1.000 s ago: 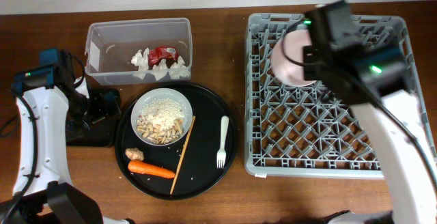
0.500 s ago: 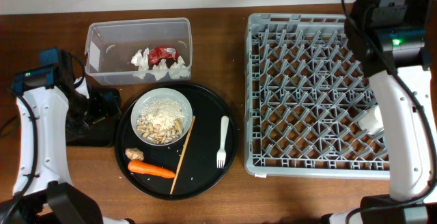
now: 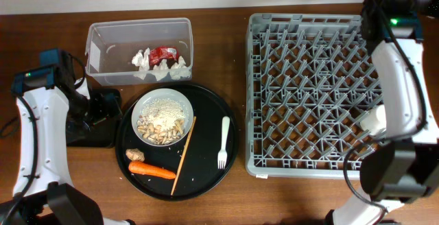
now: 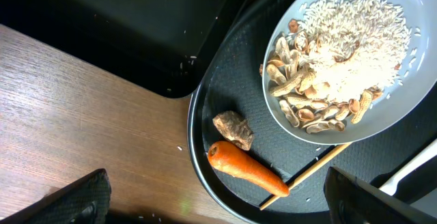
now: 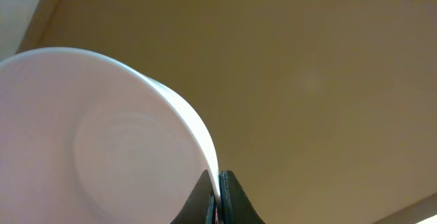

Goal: Sort waste into correct bins and load items into the dishwasher rack
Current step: 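Lift the pink bowl and set it upright in the rack's back corner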

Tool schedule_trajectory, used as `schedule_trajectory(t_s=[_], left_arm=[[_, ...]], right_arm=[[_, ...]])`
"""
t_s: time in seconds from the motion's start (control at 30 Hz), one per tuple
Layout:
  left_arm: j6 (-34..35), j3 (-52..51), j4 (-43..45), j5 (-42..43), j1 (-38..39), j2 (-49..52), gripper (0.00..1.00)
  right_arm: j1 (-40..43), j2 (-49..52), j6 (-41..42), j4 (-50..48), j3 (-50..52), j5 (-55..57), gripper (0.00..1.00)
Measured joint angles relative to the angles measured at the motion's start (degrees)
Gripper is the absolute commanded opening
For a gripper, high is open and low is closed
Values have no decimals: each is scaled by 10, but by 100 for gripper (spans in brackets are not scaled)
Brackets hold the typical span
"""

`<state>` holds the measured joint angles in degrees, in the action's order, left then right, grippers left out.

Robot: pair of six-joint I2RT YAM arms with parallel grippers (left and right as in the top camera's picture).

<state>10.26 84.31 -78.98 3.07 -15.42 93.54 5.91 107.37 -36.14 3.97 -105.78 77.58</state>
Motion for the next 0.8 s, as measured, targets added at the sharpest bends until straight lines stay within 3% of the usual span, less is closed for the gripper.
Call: schedule_trajectory(t_s=[0.2, 0.33, 0.5, 0.7, 0.8], left_arm=[[0, 0, 4, 0, 0, 0, 99], [0, 0, 6, 0, 0, 0, 99], [0, 0, 6, 0, 0, 0, 99], [0, 0, 6, 0, 0, 0, 99], [0, 0, 6, 0, 0, 0, 99]], right_arm=[[17, 144, -18, 48, 2, 4, 4], [36, 151, 81, 166, 35, -6, 4], [37, 156, 154, 167, 93, -30, 4], [7, 156, 166, 167, 101, -31, 6], [5, 156, 167, 168, 102, -39, 29]])
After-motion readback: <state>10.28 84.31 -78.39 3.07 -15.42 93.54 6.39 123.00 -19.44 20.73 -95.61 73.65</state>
